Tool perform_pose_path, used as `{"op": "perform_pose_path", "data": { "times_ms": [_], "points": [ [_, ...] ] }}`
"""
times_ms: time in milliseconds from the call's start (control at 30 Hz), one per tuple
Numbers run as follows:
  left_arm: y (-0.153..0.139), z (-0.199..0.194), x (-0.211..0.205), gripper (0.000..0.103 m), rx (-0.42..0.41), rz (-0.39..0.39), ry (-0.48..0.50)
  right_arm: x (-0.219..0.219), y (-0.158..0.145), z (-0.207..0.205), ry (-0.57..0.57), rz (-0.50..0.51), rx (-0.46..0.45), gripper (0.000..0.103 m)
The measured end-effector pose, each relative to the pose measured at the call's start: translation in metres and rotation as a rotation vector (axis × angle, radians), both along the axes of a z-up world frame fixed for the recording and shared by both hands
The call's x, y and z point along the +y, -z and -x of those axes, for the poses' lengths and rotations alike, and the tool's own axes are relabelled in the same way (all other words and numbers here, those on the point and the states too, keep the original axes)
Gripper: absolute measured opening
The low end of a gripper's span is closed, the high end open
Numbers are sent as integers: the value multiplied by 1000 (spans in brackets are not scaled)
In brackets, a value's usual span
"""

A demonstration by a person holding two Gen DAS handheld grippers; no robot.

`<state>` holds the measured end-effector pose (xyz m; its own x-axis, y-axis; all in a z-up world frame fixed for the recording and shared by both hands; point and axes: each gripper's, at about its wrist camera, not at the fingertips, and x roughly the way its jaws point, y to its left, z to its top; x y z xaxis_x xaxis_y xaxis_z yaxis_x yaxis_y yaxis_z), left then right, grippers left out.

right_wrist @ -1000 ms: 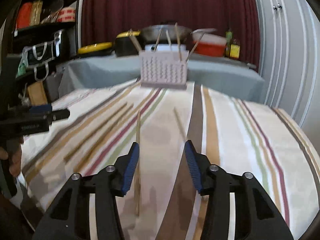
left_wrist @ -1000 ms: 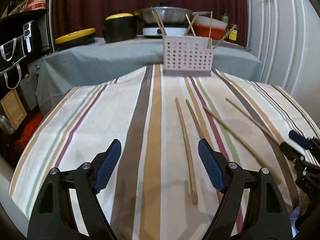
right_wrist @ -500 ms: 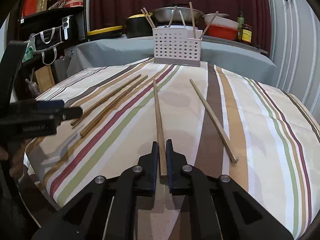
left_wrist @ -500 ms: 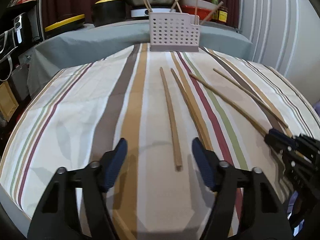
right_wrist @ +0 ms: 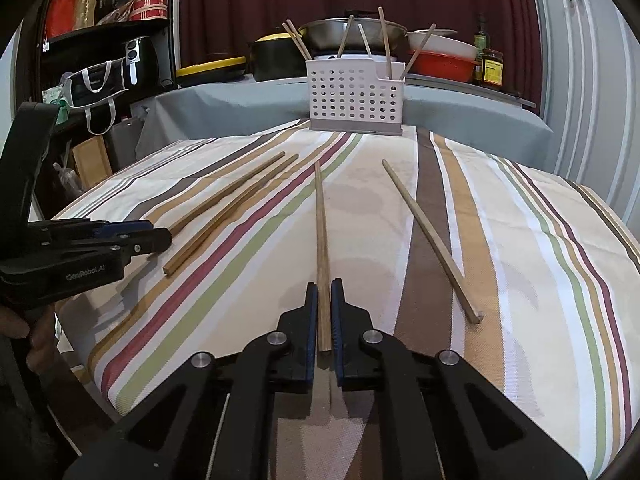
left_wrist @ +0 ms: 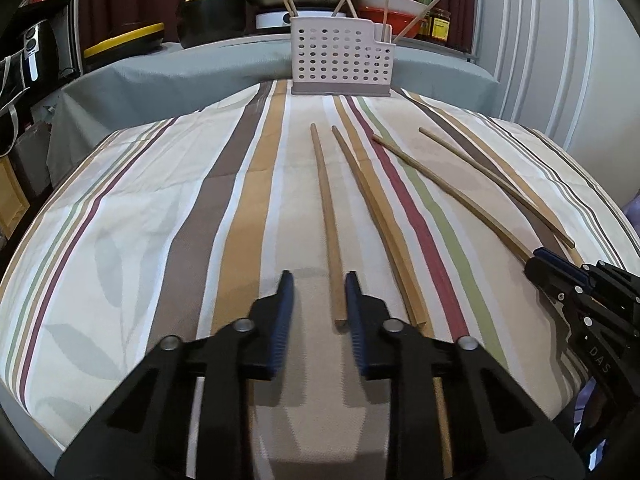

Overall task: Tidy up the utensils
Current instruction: 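Close the left tool on a chopstick while the right tool grasps another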

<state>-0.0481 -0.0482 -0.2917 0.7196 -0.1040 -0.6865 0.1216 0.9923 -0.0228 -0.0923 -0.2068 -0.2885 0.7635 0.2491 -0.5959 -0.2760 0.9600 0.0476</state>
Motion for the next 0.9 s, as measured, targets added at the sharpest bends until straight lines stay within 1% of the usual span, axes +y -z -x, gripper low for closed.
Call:
{"op": "perform_pose_path", "data": {
  "times_ms": [33, 100, 133, 300, 400, 567, 700, 900],
  "points": [
    [0, 0, -1, 19, -2, 2, 8, 0, 0, 0, 1, 0, -2, 8],
    [1, 0, -3, 9, -5, 7, 21, 0, 0, 0, 1, -1, -3, 7],
    [1, 0, -4, 7, -6, 7, 29, 0, 0, 1, 1, -4, -3, 7],
    [0, -1, -3, 6, -5, 16, 36, -1, -4, 2, 4, -8, -16, 7],
    [-4, 1, 0, 6, -19, 18, 33, -1, -12, 4, 7, -13, -39, 7],
    [-18, 6, 2, 6, -76, 1, 33, 0, -28, 7, 10, -8, -89, 7],
    [-33, 9, 6, 6, -119, 5, 31, 1, -44, 8, 14, -1, -135, 7],
    [-66, 14, 12, 6, -206, 4, 27, -2, -77, 5, 28, -9, -212, 7]
  ]
}}
